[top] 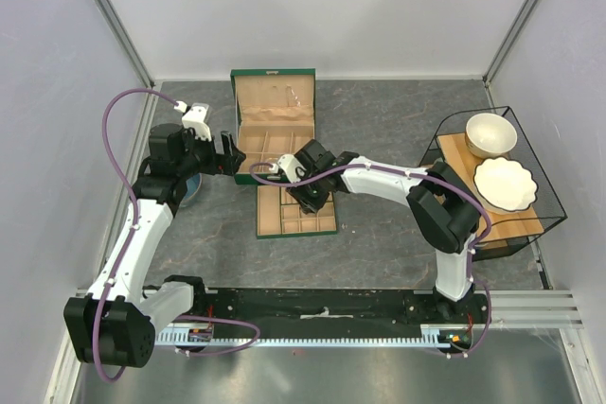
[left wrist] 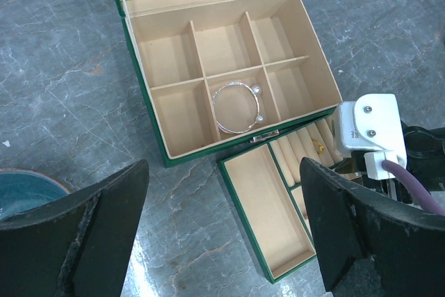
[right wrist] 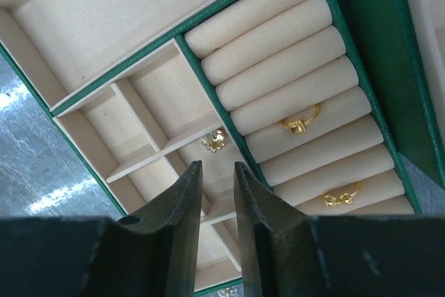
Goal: Organize the mixed jewelry
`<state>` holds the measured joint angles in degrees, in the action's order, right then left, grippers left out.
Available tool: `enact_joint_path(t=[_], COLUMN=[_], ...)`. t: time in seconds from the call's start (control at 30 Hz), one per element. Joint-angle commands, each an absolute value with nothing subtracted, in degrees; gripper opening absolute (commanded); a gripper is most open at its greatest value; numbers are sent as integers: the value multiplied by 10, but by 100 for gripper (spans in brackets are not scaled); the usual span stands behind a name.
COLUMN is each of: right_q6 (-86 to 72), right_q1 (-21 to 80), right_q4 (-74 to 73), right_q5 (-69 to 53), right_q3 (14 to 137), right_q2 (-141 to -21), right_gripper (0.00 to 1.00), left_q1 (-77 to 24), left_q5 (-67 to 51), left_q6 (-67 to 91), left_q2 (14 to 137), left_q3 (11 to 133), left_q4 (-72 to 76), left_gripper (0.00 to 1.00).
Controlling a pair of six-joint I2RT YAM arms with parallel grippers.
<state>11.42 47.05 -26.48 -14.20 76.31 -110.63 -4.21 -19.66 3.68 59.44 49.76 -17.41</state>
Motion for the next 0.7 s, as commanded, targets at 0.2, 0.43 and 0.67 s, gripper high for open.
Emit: enact_joint_path(t=[0.2, 0.43, 0.67], right_q6=[133, 148, 185], right_q1=[474, 472, 467], right_q4=[-302, -333, -336], right_q5=[-131, -103, -80], right_q3=[750, 714, 623], right_q2=[-1001, -950, -889], right_gripper=[33, 34, 42], left_q1=[-33, -31, -27], left_q5=[-220, -231, -253], left_q6=[47, 48, 47], left_q2=[584, 584, 586], left_q3=[496, 495, 492], left_q4=[-151, -151, -148], left_gripper=[96, 96, 96])
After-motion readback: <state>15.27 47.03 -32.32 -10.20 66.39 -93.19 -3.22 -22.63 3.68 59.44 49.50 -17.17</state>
